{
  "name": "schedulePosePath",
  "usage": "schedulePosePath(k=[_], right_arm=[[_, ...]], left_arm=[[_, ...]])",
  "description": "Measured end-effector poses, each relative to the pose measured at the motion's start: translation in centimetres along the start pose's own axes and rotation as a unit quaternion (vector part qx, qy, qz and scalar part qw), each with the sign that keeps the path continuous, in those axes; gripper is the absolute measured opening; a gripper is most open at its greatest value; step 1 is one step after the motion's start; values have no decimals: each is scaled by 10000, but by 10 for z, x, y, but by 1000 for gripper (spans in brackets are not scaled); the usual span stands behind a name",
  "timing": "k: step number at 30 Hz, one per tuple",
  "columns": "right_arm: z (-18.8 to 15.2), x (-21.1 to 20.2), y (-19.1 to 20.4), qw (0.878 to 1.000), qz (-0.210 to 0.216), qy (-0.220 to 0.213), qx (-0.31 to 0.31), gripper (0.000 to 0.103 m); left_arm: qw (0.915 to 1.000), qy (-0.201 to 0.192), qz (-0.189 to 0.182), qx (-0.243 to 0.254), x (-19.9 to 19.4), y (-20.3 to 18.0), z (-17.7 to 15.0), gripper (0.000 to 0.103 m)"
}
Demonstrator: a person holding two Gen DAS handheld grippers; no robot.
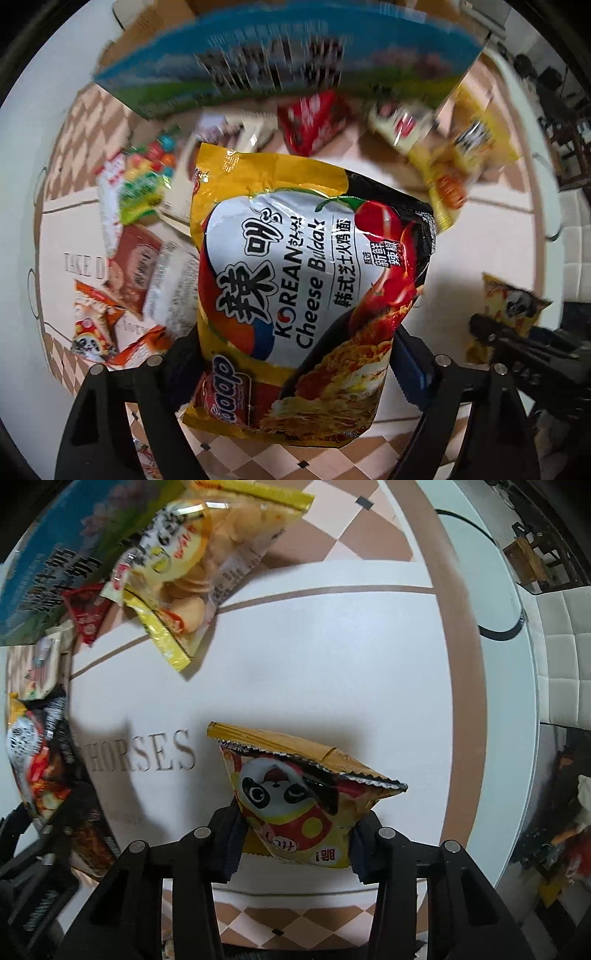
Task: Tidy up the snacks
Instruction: 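Lift both bags and carry them over the cardboard box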
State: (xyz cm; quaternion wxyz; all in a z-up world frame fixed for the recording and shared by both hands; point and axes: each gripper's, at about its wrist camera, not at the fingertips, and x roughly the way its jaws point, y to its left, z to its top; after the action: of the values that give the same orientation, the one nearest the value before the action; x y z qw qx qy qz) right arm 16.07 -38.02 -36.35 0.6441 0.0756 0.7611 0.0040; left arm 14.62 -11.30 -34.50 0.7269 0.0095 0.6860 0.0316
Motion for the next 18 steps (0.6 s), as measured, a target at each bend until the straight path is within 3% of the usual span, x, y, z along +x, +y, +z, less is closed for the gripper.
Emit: schedulePosePath(k=[10, 14, 18], right_arm=[[-32, -106, -3, 9952, 620, -688, -322, 48], [-21, -156, 21, 9891, 892, -1067, -484, 48], [12, -178, 75, 9826, 1162, -1331, -580, 48]], left_arm=[[9954, -836, -448, -90, -106, 17, -2, 86], [9917, -1085, -684, -23, -152, 32, 36, 86], [9890, -1224, -832, 55, -174, 44, 77, 86]])
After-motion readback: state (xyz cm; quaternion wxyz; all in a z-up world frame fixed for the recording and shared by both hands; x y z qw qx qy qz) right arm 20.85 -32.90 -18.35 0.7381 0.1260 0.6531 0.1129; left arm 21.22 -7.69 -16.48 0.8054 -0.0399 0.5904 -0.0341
